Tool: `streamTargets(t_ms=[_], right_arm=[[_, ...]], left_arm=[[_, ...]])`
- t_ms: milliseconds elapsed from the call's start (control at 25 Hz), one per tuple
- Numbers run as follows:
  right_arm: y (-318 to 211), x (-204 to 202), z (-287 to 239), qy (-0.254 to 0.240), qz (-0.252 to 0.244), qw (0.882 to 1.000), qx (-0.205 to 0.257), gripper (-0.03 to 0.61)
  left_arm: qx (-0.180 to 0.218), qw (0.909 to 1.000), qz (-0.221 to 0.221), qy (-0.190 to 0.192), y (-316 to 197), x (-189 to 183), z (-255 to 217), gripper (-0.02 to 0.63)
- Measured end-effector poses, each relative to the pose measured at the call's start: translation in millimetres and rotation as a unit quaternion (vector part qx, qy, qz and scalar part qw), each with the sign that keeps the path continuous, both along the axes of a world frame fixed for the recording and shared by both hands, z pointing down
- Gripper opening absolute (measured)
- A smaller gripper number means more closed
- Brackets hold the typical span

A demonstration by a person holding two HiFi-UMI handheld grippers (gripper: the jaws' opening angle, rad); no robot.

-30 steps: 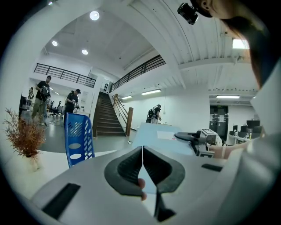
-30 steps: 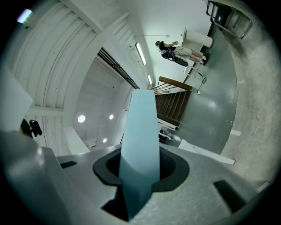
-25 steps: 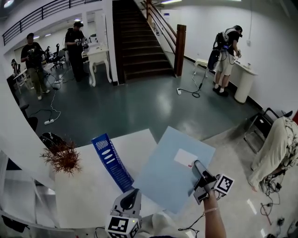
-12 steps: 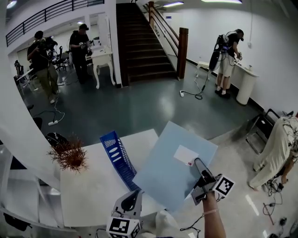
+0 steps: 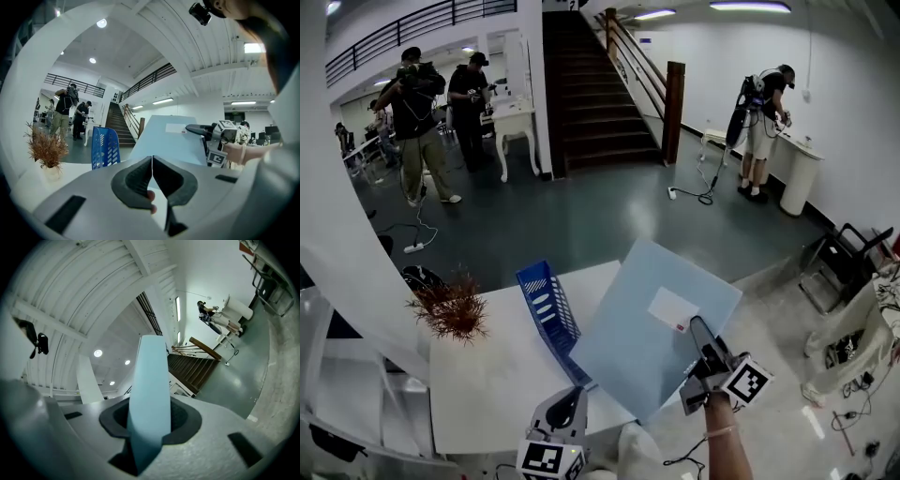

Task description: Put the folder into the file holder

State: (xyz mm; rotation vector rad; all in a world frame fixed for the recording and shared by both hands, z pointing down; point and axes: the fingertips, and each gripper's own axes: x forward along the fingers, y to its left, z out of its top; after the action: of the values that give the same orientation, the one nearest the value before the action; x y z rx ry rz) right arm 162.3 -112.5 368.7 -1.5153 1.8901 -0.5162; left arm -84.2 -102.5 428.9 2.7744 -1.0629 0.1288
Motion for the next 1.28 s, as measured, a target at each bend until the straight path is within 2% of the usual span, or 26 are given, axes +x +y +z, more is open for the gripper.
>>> streamTargets(t_ms=[560, 1040, 1280], right_arm=[[3.9, -45.2, -21.8, 0.046, 0.029, 0.998, 0.026, 0.126], [3.2, -88.1, -44.9, 0.132, 0.055, 0.988, 0.056, 0.127], [-3.4, -106.6, -51.5, 0.173, 0.048, 0.981, 0.067, 0.127]], left_arm=[[0.001, 0.9999, -0.01, 0.01, 11.8, -28.2, -1.4, 0.008], [0.002, 0.9996, -0.024, 0.018, 9.7, -50.7, -1.3, 0.008], [-0.001, 0.9988, -0.042, 0.024, 5.1, -56.1, -1.7, 0.008]])
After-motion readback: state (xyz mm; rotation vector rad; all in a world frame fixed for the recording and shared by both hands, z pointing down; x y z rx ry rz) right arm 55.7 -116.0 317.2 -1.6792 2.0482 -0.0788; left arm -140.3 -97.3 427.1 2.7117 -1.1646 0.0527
